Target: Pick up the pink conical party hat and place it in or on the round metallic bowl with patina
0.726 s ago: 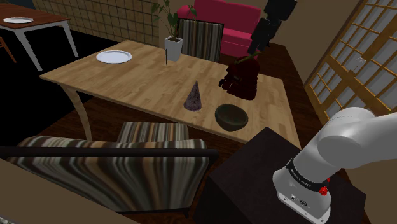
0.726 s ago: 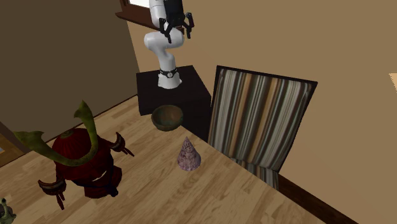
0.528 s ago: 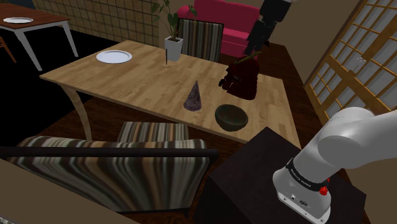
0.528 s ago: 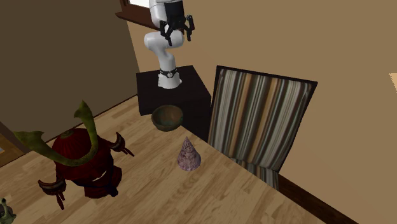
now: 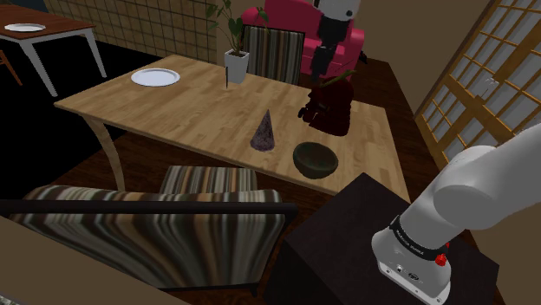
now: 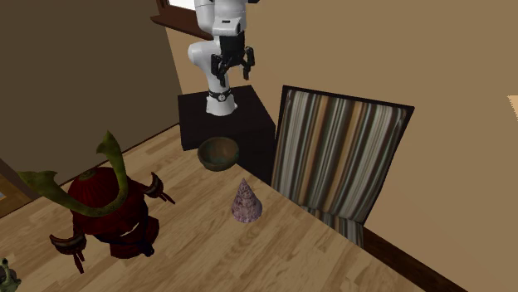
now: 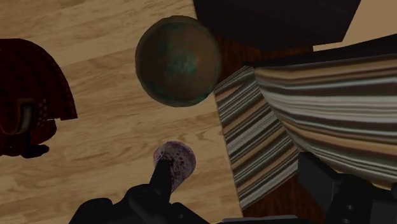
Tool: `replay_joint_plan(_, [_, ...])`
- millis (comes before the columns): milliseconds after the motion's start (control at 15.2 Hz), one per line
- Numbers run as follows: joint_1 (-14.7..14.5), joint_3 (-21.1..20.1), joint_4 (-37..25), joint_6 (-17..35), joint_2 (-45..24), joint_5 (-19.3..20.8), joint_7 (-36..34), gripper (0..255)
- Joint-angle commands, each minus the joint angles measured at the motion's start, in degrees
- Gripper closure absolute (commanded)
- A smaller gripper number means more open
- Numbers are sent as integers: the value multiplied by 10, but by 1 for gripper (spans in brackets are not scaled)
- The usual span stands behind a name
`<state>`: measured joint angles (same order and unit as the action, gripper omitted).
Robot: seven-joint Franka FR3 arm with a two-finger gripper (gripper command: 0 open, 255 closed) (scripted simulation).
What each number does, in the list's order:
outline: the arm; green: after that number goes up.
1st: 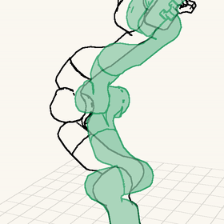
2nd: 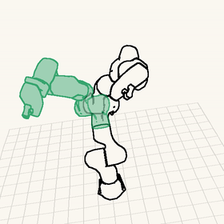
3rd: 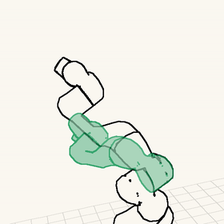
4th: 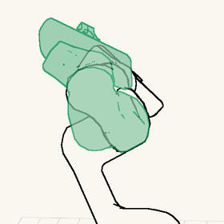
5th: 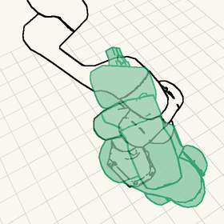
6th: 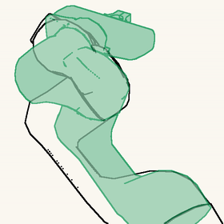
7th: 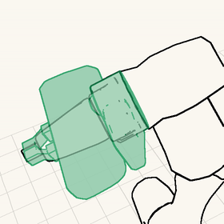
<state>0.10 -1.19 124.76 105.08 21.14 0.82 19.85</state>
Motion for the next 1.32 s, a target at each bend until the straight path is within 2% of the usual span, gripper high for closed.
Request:
replay_joint_plan(0, [0, 0, -19, 15, -45, 17, 23, 0])
replay_joint_plan(660, [-8, -10, -171, 44, -282, 110, 104, 0])
replay_joint_plan(1254, [-32, -10, -358, 30, -499, 199, 169, 0])
